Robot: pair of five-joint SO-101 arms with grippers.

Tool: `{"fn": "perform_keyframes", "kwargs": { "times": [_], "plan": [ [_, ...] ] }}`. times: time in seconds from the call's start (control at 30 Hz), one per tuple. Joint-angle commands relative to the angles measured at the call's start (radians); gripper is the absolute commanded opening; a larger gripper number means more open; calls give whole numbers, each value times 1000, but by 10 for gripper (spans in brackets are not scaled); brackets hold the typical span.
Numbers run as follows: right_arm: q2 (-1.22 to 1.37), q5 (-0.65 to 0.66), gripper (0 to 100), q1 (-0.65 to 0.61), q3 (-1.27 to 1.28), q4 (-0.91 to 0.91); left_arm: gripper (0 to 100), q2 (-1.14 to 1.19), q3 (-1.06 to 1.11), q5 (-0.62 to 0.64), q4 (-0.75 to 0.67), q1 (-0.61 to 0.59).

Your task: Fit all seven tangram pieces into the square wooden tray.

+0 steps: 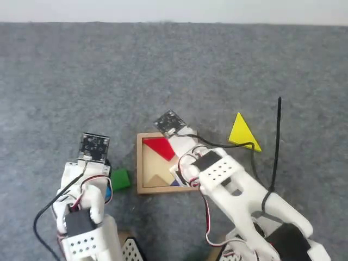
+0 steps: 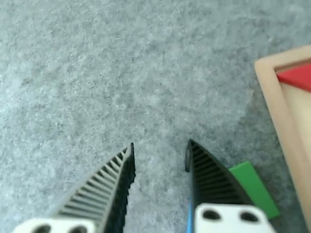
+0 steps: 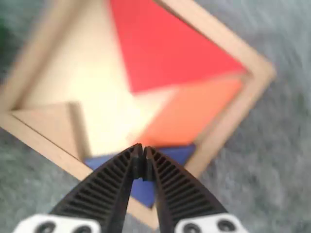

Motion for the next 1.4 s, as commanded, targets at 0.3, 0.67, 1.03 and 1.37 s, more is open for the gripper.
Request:
{"fn": "perform_keyframes", "kwargs": {
  "times": [0.3, 0.67, 1.03, 1.37],
  "plan": [
    [171, 20, 13, 1, -100, -107, 40, -34, -76, 46, 52, -9],
    [165, 31, 13, 157, -186, 81, 40, -34, -67, 46, 52, -9],
    [-28, 68, 13, 266, -170, 114, 40, -34, -67, 44, 51, -9],
    [-110, 49, 137, 346, -91, 48, 40, -34, -68, 49, 46, -9]
  ]
}}
